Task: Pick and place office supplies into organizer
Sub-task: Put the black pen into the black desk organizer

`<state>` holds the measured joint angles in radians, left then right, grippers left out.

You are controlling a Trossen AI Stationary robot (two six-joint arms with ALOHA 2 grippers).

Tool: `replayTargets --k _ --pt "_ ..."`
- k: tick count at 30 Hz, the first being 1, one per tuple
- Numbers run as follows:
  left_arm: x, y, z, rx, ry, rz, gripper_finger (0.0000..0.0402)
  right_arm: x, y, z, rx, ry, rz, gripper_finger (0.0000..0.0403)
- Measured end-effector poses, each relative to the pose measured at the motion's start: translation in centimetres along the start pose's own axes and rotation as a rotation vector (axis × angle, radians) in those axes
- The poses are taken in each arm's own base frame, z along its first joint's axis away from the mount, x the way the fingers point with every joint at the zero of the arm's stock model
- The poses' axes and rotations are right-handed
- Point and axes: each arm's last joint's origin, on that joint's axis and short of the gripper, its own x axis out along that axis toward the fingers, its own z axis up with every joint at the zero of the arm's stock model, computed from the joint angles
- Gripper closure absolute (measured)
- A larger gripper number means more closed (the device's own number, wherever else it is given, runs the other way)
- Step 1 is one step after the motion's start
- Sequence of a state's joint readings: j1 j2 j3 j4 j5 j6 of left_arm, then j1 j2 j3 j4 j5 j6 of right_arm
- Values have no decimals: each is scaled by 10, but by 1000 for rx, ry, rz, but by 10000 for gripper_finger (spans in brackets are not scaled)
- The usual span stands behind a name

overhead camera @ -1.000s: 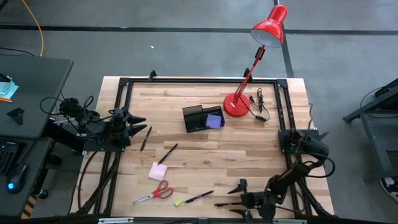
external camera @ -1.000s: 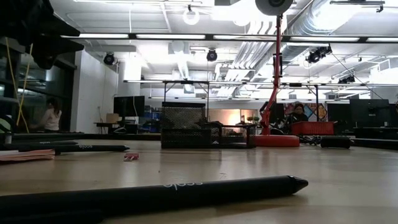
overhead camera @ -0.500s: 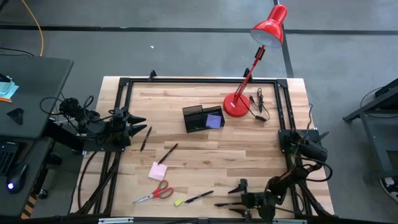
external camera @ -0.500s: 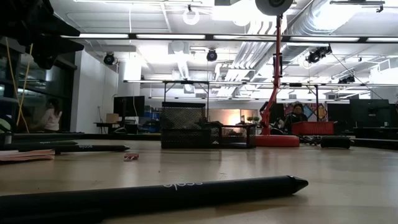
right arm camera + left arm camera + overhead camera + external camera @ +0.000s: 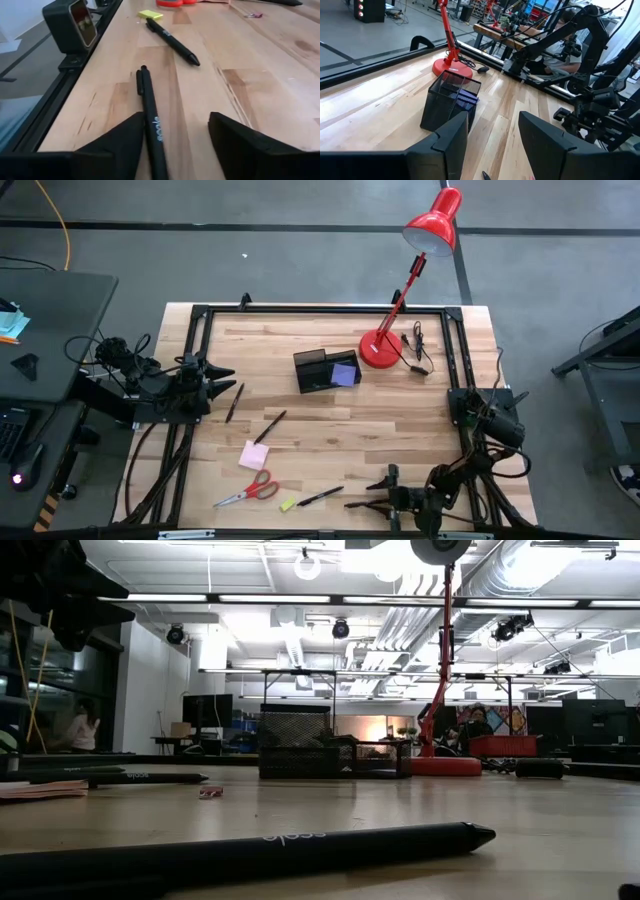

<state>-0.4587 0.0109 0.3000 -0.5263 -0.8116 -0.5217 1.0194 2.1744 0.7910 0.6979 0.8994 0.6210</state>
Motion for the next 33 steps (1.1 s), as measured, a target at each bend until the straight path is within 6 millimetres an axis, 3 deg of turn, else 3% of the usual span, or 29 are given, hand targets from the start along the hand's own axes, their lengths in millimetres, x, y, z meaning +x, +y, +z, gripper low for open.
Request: replayTargets --k 15,25,28,33 --pt "0 0 0 0 0 0 234 0 0 1 28 -28 -11 384" --pt "0 0 0 0 0 0 234 -2 9 28 -4 -99 106 377" --pt "0 0 0 0 0 0 234 1 6 36 -31 -127 76 391" --pt "0 0 0 0 0 1 234 7 -1 47 -22 -147 44 379"
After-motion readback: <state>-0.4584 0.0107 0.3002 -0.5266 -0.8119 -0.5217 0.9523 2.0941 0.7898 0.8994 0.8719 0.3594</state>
